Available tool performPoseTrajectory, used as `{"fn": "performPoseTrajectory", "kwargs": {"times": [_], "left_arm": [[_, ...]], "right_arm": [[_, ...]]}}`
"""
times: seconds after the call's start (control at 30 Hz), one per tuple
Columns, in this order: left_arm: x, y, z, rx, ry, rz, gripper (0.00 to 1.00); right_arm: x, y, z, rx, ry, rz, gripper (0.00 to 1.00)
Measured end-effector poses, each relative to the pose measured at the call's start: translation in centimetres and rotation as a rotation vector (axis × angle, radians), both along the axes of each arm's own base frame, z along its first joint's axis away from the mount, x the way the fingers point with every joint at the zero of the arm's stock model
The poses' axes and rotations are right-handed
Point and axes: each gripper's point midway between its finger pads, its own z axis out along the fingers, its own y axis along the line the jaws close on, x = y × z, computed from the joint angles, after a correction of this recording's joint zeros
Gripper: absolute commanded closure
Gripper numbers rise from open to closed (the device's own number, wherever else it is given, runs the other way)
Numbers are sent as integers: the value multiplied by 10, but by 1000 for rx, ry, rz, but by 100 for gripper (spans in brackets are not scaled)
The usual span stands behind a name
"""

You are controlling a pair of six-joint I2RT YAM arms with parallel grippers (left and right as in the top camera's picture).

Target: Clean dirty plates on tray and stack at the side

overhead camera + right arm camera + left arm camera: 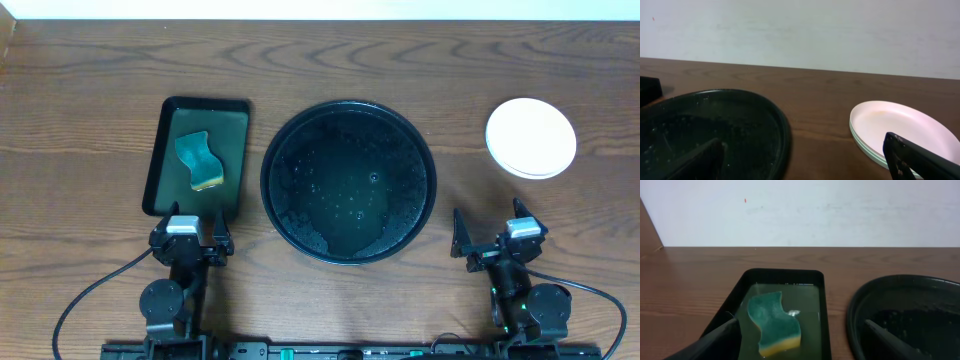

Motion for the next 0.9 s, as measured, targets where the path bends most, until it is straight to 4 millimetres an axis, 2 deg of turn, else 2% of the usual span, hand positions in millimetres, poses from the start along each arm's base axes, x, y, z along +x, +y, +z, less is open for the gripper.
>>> {"fn": "performPoseTrajectory", "kwargs": {"times": [0.9], "left_arm": [[0,1,0,11,1,3,24]], "right_arm": [[0,0,0,0,0,0,1]]}}
